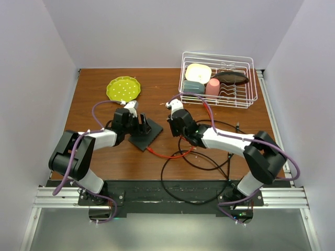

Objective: Insert the plug into the switch port

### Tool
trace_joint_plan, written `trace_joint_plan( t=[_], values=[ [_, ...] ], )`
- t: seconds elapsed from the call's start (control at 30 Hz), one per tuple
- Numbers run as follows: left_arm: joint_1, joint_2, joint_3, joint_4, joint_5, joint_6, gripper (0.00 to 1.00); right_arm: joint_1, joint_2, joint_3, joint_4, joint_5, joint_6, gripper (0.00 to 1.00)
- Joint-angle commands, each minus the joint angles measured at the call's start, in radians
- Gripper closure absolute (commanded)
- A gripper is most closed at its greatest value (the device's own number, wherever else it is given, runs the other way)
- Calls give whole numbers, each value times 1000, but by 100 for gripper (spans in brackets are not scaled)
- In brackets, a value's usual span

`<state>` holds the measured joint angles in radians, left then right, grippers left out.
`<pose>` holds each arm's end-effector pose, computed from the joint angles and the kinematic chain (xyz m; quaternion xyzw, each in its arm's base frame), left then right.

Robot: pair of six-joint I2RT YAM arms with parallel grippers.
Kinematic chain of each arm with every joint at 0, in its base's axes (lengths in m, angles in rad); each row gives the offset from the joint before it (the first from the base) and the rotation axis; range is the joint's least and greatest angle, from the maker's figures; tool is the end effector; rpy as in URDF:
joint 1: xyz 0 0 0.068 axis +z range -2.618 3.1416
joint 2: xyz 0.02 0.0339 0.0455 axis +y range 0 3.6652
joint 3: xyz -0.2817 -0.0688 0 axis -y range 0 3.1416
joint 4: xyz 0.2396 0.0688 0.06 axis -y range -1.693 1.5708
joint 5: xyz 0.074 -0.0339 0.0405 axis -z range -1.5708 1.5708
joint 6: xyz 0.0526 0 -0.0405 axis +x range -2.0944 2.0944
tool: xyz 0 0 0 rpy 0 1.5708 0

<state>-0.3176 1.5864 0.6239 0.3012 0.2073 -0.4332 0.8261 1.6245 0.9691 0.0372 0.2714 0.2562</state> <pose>0.2907 -0.1070 0.1558 -0.0062 0.8947 -0.2467 0.3724 0.2566 0.2575 0.2241 -0.1880 0.8625 0.1310 0.4513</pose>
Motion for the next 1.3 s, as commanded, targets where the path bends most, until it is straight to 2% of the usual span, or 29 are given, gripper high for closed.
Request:
trace_joint_plan(
  t=[0.0,0.33,0.57,0.93,1.1,1.27],
  values=[
    [-6,37,-33,-88,43,25,22,97,-66,-33,-13,5,-118,100],
    [-6,-62,-67,-116,55,59,22,209,70,-24,-7,-25,-178,100],
    [-6,-62,-81,-102,69,60,22,300,182,34,-34,118,-207,100],
    [-6,-31,-75,-88,89,68,22,323,189,8,-57,127,-213,100],
    [-6,-25,-73,-85,92,70,22,323,209,13,-54,180,-198,100],
    [-6,-6,-64,-88,95,70,22,326,192,7,-11,154,-164,100]
  ],
)
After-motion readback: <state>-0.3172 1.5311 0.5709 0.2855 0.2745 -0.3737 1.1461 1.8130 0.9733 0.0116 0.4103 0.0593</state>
